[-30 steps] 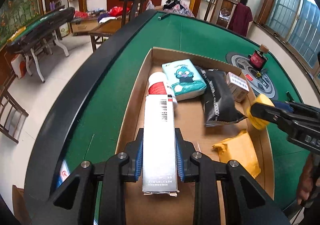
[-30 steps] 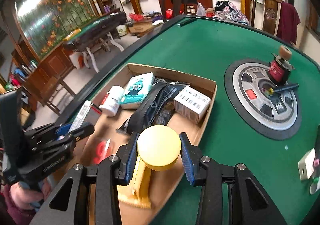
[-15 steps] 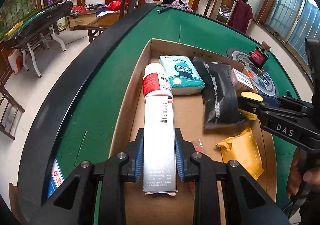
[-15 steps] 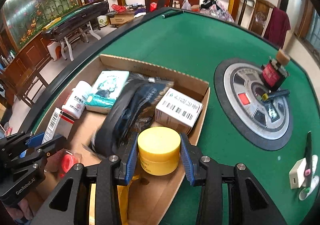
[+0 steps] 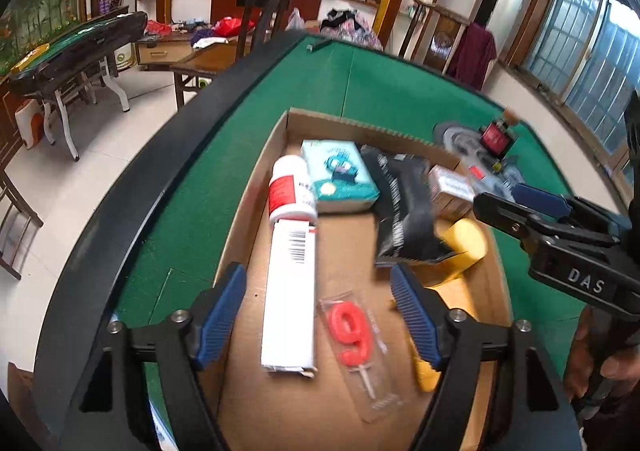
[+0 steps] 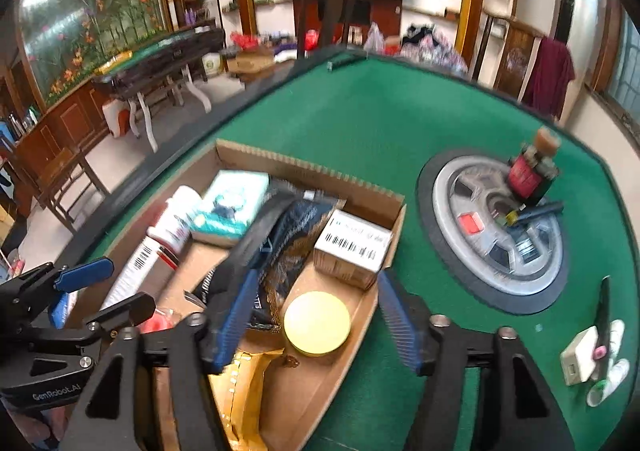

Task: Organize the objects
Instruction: 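Move both open tools back to the remaining items on the table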

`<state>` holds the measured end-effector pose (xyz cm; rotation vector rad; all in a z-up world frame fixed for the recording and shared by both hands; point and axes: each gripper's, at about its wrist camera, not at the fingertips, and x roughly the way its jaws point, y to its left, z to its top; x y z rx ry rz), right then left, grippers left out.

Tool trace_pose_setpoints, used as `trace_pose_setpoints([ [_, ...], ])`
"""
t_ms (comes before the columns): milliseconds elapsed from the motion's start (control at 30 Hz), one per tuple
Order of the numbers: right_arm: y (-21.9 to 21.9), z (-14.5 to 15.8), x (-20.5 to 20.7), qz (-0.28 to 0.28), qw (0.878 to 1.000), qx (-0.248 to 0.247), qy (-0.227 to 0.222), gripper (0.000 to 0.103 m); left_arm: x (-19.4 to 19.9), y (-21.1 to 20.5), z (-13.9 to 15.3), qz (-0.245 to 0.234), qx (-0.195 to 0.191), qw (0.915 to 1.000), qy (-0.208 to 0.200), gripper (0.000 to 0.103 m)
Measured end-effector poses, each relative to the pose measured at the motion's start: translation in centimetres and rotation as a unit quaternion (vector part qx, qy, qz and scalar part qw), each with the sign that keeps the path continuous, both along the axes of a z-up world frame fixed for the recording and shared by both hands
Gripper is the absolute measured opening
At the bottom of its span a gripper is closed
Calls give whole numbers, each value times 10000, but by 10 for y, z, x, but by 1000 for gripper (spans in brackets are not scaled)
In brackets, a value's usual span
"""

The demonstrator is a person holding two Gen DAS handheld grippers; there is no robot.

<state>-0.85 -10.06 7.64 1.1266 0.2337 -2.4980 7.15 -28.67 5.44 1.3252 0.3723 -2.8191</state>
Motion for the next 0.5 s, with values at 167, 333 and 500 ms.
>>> trace_pose_setpoints([
  [167,36,18,16,-214,9994,-131,242,88,24,3,29,91,176,9991,365,86],
  [333,99,15,24,-704,9970,-330,48,89,34,26,45,-139,316,9985,417,88],
  [500,171,11,35,-1317,9898,-535,-33,89,35,68,51,-691,441,9960,367,88],
])
